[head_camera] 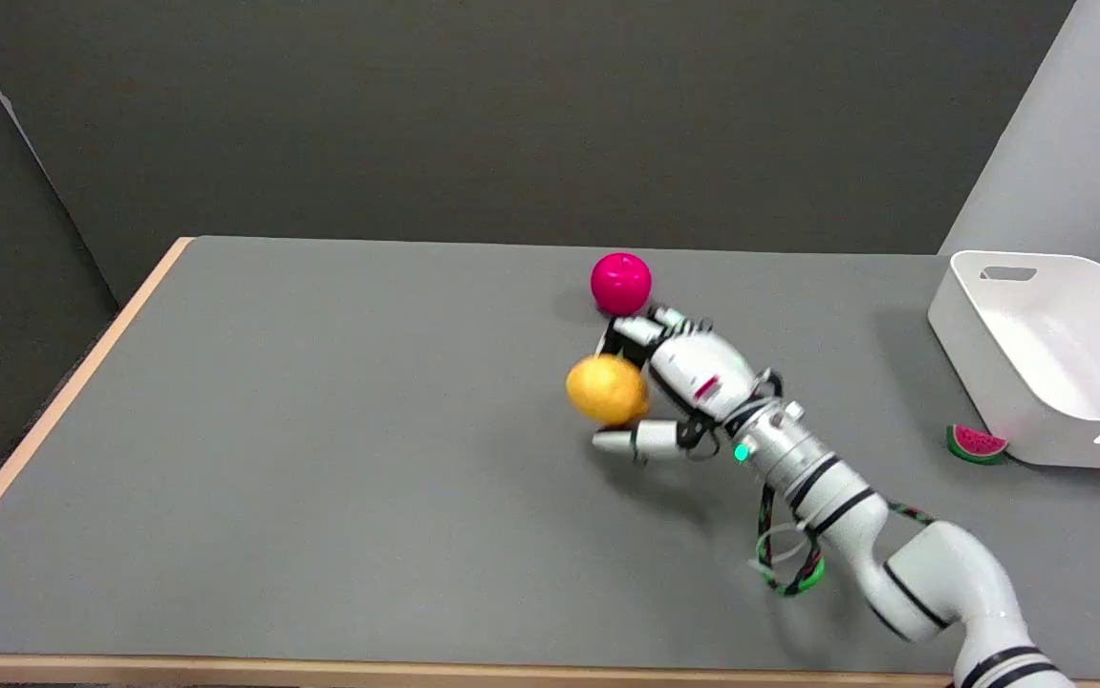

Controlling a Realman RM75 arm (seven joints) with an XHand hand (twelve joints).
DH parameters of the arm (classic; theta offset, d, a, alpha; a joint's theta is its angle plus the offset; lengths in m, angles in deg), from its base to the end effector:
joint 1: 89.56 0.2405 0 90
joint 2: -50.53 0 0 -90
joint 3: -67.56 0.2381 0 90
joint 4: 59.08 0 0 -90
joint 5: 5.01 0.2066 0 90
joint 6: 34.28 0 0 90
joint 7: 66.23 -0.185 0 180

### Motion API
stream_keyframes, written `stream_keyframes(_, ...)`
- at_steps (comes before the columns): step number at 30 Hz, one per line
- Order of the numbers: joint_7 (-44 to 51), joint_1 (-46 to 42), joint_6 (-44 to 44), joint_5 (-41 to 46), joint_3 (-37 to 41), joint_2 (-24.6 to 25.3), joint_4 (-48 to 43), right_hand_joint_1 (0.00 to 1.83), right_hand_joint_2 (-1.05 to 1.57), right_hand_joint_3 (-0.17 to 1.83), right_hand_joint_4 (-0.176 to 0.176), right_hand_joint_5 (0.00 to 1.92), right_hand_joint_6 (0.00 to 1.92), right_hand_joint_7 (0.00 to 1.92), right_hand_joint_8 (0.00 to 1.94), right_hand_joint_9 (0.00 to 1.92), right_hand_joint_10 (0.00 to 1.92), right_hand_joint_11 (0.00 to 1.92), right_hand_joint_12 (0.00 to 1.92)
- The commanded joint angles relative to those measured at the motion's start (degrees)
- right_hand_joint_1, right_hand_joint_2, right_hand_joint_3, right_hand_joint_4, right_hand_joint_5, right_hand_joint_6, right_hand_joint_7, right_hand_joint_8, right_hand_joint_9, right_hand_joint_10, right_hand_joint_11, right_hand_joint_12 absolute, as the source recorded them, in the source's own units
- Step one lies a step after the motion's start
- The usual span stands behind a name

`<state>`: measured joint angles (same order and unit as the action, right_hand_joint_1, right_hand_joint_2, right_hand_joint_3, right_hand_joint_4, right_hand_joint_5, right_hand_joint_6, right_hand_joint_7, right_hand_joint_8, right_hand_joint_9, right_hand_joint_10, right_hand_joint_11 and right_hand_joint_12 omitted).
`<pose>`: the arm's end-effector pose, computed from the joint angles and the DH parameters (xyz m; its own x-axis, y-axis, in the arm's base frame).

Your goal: Place the lemon into the white box.

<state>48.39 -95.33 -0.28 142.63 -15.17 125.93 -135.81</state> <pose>-0.2666 -0.3494 0.2921 0.9366 0.0275 0.3494 -0.3297 -0.2693 0.9049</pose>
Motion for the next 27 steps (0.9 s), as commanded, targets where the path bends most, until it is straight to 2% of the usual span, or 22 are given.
stream_keyframes(1,3.9,6.7,3.8,0.1,19.3,-3.6,-7.3,1.1,1.27,0.24,-0.176,0.66,1.46,0.38,1.94,0.54,1.24,0.13,1.32)
stream_keyframes(5,3.9,8.4,-2.1,0.0,25.1,-7.9,-7.7,1.1,1.27,0.26,-0.176,0.65,1.48,0.39,1.94,0.53,1.24,0.13,1.31)
stream_keyframes(7,3.9,9.1,-5.9,0.0,27.4,-11.5,-7.2,1.09,1.3,0.18,-0.168,0.65,1.49,0.39,1.94,0.58,1.14,0.19,1.16)
stream_keyframes(10,3.9,9.4,-10.9,0.0,29.3,-16.5,-5.7,1.09,1.26,0.29,-0.148,0.64,1.5,0.4,1.94,0.53,1.24,0.13,1.31)
stream_keyframes(13,3.9,9.4,-14.3,0.0,30.6,-20.7,-3.3,1.08,1.25,0.29,-0.139,0.64,1.49,0.42,1.94,0.54,1.27,0.15,1.33)
stream_keyframes(14,3.9,9.4,-15.0,0.0,31.1,-21.7,-2.5,1.09,1.25,0.28,-0.142,0.64,1.49,0.42,1.94,0.56,1.29,0.18,1.4)
stream_keyframes(15,3.9,9.4,-15.5,0.0,31.7,-22.7,-1.3,1.09,1.26,0.26,-0.152,0.65,1.48,0.42,1.94,0.59,1.34,0.22,1.54)
stream_keyframes(16,3.9,9.4,-15.8,0.0,32.4,-23.5,-0.2,1.09,1.27,0.24,-0.161,0.65,1.47,0.41,1.94,0.6,1.41,0.22,1.66)
stream_keyframes(18,3.9,9.4,-15.9,0.0,33.8,-24.4,1.6,1.09,1.35,0.09,-0.176,0.66,1.44,0.37,1.94,0.55,1.76,0.0,1.92)
stream_keyframes(20,3.9,9.6,-16.0,0.0,35.3,-25.0,3.2,1.1,1.33,0.12,-0.176,0.67,1.43,0.36,1.94,0.41,1.92,0.0,1.92)
stream_keyframes(22,3.9,9.9,-16.1,0.0,36.4,-25.3,4.9,1.1,1.33,0.13,-0.176,0.66,1.43,0.33,1.94,0.29,1.92,0.0,1.92)
stream_keyframes(27,3.7,9.5,-18.2,0.0,39.7,-26.4,8.4,1.09,1.34,0.12,-0.176,0.66,1.43,0.31,1.94,0.25,1.92,0.0,1.92)
